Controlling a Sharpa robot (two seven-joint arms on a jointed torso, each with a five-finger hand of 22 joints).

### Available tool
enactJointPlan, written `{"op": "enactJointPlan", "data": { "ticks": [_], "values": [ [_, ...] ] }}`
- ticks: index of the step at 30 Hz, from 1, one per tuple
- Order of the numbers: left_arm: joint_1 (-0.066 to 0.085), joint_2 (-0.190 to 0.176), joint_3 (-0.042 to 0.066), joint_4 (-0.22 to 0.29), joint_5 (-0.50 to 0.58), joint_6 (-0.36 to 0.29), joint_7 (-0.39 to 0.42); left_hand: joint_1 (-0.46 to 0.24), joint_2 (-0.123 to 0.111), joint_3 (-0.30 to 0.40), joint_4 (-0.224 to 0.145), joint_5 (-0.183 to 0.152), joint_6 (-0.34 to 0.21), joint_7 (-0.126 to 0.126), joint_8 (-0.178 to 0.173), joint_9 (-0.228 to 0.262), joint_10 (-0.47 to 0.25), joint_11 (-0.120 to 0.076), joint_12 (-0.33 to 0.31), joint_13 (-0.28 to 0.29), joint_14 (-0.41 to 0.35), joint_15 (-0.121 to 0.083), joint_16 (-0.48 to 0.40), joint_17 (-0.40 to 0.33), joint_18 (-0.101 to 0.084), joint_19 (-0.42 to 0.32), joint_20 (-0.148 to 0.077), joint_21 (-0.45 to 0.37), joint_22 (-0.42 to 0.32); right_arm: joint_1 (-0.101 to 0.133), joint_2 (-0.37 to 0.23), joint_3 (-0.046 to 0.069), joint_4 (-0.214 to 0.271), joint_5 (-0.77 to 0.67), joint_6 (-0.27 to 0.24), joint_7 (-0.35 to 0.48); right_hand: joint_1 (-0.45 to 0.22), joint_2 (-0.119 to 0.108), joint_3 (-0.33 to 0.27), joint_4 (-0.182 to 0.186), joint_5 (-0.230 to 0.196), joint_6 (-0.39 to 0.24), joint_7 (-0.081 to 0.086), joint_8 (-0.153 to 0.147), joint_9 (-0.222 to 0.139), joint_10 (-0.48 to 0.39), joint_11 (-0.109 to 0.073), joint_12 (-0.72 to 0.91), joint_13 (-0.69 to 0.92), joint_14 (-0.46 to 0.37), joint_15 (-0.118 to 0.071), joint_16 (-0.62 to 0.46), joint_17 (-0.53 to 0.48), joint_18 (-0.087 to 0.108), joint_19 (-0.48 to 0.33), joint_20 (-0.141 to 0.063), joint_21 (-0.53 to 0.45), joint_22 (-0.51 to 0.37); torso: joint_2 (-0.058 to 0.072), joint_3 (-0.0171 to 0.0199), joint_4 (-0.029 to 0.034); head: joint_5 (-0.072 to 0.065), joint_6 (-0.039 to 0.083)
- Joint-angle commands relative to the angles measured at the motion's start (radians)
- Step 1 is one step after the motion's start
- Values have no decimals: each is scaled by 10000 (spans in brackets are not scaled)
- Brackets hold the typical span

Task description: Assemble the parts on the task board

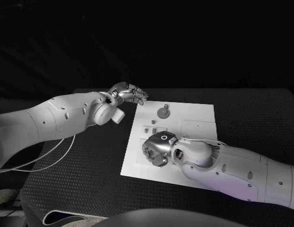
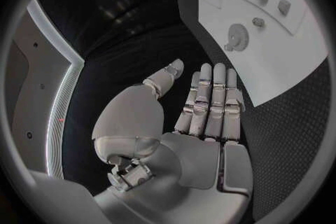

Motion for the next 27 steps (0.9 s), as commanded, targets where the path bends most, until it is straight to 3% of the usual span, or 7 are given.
{"op": "enactJointPlan", "data": {
  "ticks": [1, 9, 15, 19, 22, 25, 27],
  "values": [
    [7, 5, 8, 17, 53, 132, 38, -114, 4, -25, 36, -13, -46, -40, 27, -10, -57, 16, -59, -13, 56, 10, -66, 18, -149, 31, 47, -24, -11, -10, -34, -1, -5, 270, -148, 100, -221, -310, -64, 38, 25, -244, 39, -126, -76, -279, 106, -142, -68, -57, 131, -49, 19, 285, -38, 94, -66, 160, 0, 5, 1, -10, -1],
    [7, -21, 8, 24, 54, 132, 29, -117, -1, -28, 38, -13, -50, -40, 26, -11, -60, 17, -61, -13, 56, 11, -71, 24, -149, 30, 48, -24, -13, -5, -218, 1, 184, 426, -365, 138, -472, -813, 23, 188, 23, -642, 0, -315, -216, -818, 357, -448, -256, -289, 378, -44, 30, 285, -172, 167, -148, 163, -2, 4, 0, -31, 13],
    [7, -57, 7, 31, 57, 125, 22, -119, -5, -29, 40, -13, -52, -40, 25, -12, -62, 18, -62, -14, 56, 11, -76, 30, -149, 30, 48, -24, -15, 46, -509, 20, 518, 646, -1263, 237, -535, -983, 65, 307, 22, -700, -27, -316, -238, -943, 422, -502, -301, -367, 440, -15, 39, 284, -215, 192, -157, 175, -1, 12, -10, -84, 79],
    [7, -74, 7, 35, 78, 131, 13, -120, -7, -30, 41, -13, -52, -41, 25, -12, -63, 19, -63, -14, 57, 11, -79, 34, -149, 30, 48, -24, -17, 188, -798, 154, 770, 1393, -2049, 501, -491, -1001, 115, 361, 22, -718, -16, -306, -246, -902, 411, -464, -295, -350, 430, 28, 46, 285, -180, 181, -128, 183, -3, 12, -14, -166, 148],
    [6, -60, 6, 18, 78, 144, 23, -119, -8, -30, 42, -13, -51, -42, 26, -12, -64, 19, -63, -14, 57, 12, -82, 37, -149, 30, 48, -24, -18, 404, -1191, 463, 931, 2577, -2254, 795, -433, -881, 145, 407, 12, -624, 100, -222, -235, -585, 293, -257, -216, -299, 322, 73, 37, 285, -136, 153, -83, 192, -7, 11, -14, -260, 240],
    [5, -68, 5, 15, 78, 134, 33, -121, -8, -30, 44, -13, -51, -42, 26, -12, -64, 19, -63, -14, 58, 12, -83, 39, -149, 30, 48, -23, -19, 674, -1600, 656, 1039, 3940, -1700, 893, -444, -691, 85, 396, 8, -476, 199, -110, -210, -47, 48, 126, 24, -258, 80, 51, -5, 285, -135, 138, -64, 190, -11, 7, -27, -340, 318],
    [5, -79, 4, 10, 78, 131, 38, -122, -8, -31, 45, -13, -51, -43, 27, -12, -64, 19, -63, -14, 58, 12, -84, 41, -149, 30, 48, -23, -19, 941, -1975, 690, 1145, 4678, -1311, 786, -607, -349, -97, 472, -3, 91, -14, 334, 100, 734, -312, 975, 777, -120, -320, 24, -57, 285, -39, 120, -42, 166, -11, 7, -37, -435, 405]
  ]
}}
